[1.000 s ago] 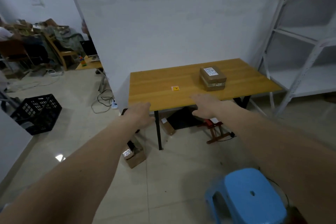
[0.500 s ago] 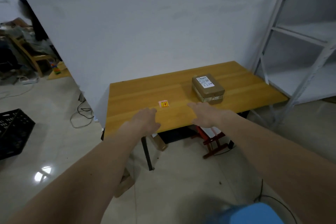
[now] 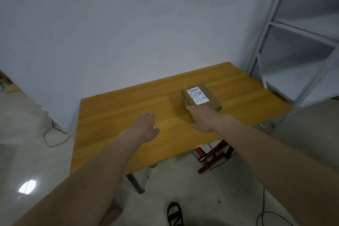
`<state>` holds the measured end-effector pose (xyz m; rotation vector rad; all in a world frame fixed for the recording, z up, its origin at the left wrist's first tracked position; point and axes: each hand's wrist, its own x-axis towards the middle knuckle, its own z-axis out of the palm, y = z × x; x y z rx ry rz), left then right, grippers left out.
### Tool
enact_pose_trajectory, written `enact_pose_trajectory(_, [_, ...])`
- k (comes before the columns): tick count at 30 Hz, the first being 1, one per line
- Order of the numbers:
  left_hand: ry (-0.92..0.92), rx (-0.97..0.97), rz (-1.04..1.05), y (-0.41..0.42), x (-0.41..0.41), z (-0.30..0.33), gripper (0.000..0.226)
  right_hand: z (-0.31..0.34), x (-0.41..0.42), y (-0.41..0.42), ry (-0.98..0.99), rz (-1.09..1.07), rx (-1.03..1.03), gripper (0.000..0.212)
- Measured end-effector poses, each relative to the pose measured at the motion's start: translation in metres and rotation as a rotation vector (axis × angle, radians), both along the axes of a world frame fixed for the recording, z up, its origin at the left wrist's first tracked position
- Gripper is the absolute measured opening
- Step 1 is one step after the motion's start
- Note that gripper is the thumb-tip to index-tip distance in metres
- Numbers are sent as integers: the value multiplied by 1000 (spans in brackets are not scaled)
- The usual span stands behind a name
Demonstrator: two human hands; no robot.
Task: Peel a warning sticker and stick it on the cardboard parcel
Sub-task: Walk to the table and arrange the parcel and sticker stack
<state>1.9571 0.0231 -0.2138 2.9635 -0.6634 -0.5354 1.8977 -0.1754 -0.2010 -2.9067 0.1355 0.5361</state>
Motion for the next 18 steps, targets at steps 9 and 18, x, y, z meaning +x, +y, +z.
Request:
enact_pose_trajectory(9, [-32,1,-47,-53,108,-21,58,-19,100,-41,-16,-2,-24,68])
enact_pose_trajectory(18, [-54,-60,-136,-91,146,-32,55,-39,145,-81,-42,44,49,65])
